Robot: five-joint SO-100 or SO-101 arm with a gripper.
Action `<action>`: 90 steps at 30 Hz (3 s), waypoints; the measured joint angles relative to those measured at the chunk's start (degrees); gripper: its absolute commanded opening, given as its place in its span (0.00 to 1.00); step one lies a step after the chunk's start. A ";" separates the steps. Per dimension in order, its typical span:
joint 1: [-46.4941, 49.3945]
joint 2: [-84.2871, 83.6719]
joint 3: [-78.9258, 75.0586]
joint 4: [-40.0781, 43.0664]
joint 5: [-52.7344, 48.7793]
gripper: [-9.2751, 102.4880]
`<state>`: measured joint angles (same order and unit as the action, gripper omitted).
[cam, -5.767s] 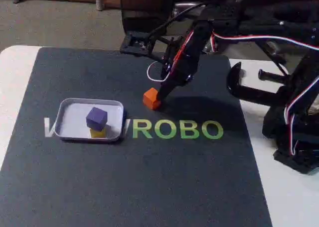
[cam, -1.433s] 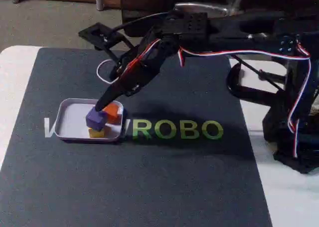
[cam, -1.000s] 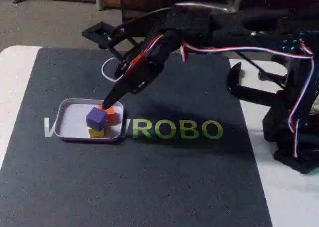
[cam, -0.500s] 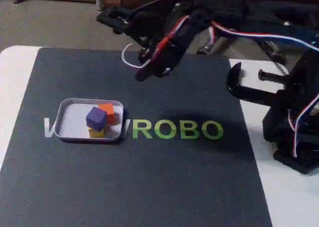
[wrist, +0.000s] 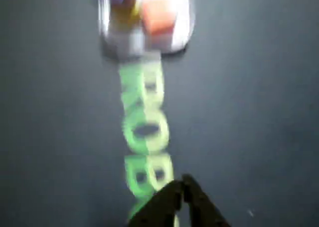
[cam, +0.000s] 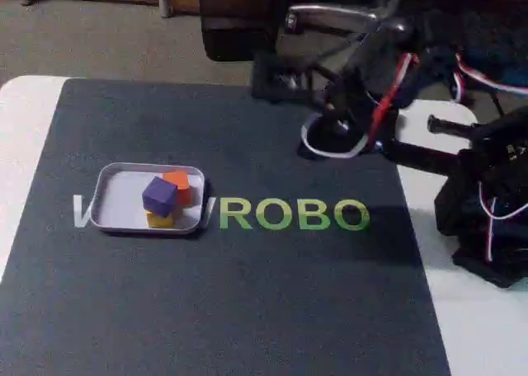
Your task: Move blocks one by one until all three blocks are in the tray.
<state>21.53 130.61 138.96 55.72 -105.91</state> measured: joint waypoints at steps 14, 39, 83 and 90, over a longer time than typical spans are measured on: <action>0.88 36.04 29.71 4.66 -11.34 0.01; -13.45 58.80 42.71 16.61 -0.97 0.01; -12.04 58.80 42.80 16.87 0.00 0.02; -12.04 58.80 42.80 16.87 0.00 0.02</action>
<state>9.49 189.40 181.76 72.60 -105.91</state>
